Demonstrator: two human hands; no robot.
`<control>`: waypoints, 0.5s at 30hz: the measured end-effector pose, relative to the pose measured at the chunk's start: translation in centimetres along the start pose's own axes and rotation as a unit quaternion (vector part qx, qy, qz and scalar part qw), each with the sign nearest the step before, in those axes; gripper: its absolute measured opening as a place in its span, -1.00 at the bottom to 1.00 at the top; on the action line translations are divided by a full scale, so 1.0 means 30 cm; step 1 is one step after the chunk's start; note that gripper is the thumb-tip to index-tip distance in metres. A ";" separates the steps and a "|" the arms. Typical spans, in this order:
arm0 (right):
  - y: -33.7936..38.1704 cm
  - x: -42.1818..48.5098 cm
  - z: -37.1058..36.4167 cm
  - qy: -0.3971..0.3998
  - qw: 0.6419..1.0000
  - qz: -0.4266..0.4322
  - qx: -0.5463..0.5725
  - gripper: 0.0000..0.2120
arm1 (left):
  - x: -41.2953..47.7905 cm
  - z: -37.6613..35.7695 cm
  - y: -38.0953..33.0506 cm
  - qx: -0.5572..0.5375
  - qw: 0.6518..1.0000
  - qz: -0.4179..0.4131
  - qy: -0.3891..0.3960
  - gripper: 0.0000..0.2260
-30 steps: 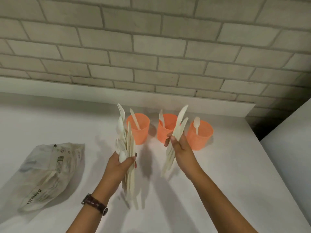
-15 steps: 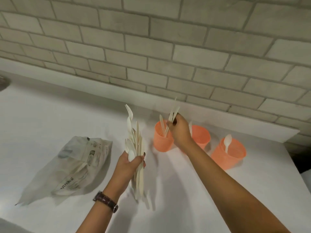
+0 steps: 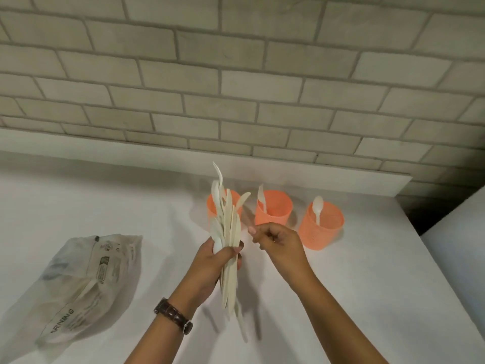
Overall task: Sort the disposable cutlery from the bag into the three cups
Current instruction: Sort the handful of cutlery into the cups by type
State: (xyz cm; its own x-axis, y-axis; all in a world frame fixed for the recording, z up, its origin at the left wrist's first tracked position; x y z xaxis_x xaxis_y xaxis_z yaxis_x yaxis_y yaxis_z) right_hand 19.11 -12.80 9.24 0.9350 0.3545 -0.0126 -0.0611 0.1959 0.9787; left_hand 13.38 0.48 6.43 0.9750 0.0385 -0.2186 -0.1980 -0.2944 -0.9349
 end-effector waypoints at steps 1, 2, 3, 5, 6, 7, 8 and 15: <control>0.000 -0.013 0.006 0.000 1.000 -0.008 0.018 -0.87 | 0.007 -0.016 0.004 -0.004 1.000 0.002 0.009 -0.80; 0.003 -0.024 0.010 0.000 1.000 -0.013 0.029 -0.88 | 0.013 -0.031 0.008 -0.005 1.000 0.002 0.020 -0.79; 0.005 -0.032 0.014 0.000 0.999 -0.014 0.034 -0.89 | 0.018 -0.045 0.012 0.000 1.000 0.003 0.031 -0.78; 0.008 -0.042 0.021 -0.004 0.999 -0.015 0.038 -0.90 | 0.025 -0.067 0.020 0.011 0.999 0.002 0.049 -0.76; 0.007 -0.045 0.025 -0.009 0.999 -0.018 0.038 -0.91 | 0.027 -0.074 0.025 0.015 0.998 0.001 0.054 -0.75; 0.001 -0.044 0.029 -0.016 0.999 -0.022 0.037 -0.91 | 0.027 -0.078 0.028 0.019 0.998 0.002 0.056 -0.74; -0.003 -0.042 0.032 -0.022 0.999 -0.027 0.035 -0.93 | 0.027 -0.080 0.030 0.027 0.998 0.004 0.057 -0.74; 0.005 -0.004 0.005 -0.021 0.997 -0.060 0.041 -0.95 | 0.022 -0.027 0.040 0.043 0.999 0.011 0.007 -0.88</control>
State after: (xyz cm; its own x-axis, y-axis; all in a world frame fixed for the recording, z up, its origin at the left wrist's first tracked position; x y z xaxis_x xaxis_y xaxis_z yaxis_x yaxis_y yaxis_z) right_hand 19.04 -12.95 9.41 0.9477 0.2943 -0.1234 0.0793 0.1575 0.9843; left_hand 13.86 -0.63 5.40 0.9718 0.0188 -0.2350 -0.2258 -0.2128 -0.9507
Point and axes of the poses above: each hand's wrist, its own x-axis towards the middle knuckle, its own z-axis out of the back of the hand, y = z × x, the point moved 5 cm from there along x, towards the middle knuckle, and after that the axes turned 5 degrees about y, right-handed, at the moved point
